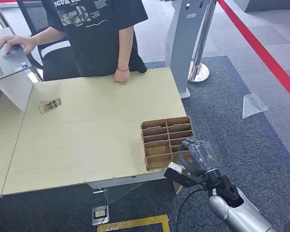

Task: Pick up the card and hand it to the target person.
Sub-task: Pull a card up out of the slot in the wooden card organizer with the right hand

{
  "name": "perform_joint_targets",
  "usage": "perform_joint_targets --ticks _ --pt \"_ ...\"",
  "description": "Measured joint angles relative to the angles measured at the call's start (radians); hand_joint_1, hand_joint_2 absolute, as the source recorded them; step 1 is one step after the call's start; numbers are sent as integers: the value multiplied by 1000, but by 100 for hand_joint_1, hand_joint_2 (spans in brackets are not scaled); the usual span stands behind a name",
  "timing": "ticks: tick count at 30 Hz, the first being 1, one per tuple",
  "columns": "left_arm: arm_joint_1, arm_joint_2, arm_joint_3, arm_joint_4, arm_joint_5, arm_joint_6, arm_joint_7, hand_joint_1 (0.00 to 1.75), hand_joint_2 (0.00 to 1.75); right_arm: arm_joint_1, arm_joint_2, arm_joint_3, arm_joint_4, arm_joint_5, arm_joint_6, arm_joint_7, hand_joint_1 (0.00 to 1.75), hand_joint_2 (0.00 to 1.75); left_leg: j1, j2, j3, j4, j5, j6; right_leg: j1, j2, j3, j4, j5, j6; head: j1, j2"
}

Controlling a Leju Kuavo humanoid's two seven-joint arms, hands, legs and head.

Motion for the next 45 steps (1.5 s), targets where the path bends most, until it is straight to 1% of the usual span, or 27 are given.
perform_joint_targets --ticks 4,7,11,13,20,24,26,30,35,43,45 --pt "0 1 -1 0 0 0 0 0 175 3 -1 -3 -1 0 2 1 116 175 0 0 0 0 0 0 0 0 0 0 0 0 0 0" --pt "0 1 2 0 2 1 1 0 175 6 -2 -6 -4 1 2 3 111 175 0 0 0 0 0 0 0 0 0 0 0 0 0 0" --pt "0 1 4 0 5 1 4 0 175 6 0 -5 -5 6 4 6 96 175 0 0 0 0 0 0 0 0 0 0 0 0 0 0" --pt "0 1 4 0 6 2 4 0 175 4 1 -3 -4 10 6 7 92 175 0 0 0 0 0 0 0 0 0 0 0 0 0 0" --pt "1 0 8 0 9 2 5 0 175 -4 5 5 2 14 12 7 91 175 0 1 0 0 0 0 0 1 0 0 0 0 0 0" --pt "1 -1 11 0 13 4 5 0 175 -15 6 13 9 14 19 7 93 175 0 1 0 0 0 0 0 1 0 0 0 0 0 0" --pt "1 -1 13 0 14 5 6 0 175 -19 7 16 11 15 21 6 91 175 0 2 0 0 0 0 0 2 0 0 0 0 0 0" --pt "1 -3 13 1 15 5 9 0 175 -24 9 16 11 16 18 3 93 175 0 2 0 0 0 0 0 2 0 0 0 0 0 0" --pt "1 -2 8 0 12 3 9 0 175 -31 12 10 -1 13 12 -3 90 175 0 2 0 0 0 0 0 2 0 0 0 0 0 0" --pt "0 -4 4 -2 8 1 2 0 175 -42 15 11 -12 21 19 -9 94 175 0 2 0 0 0 0 0 2 -1 0 0 0 0 0" --pt "0 -5 3 -2 7 0 2 0 175 -41 15 13 -12 22 21 -10 91 175 0 2 0 0 0 0 0 2 0 0 1 0 0 0"
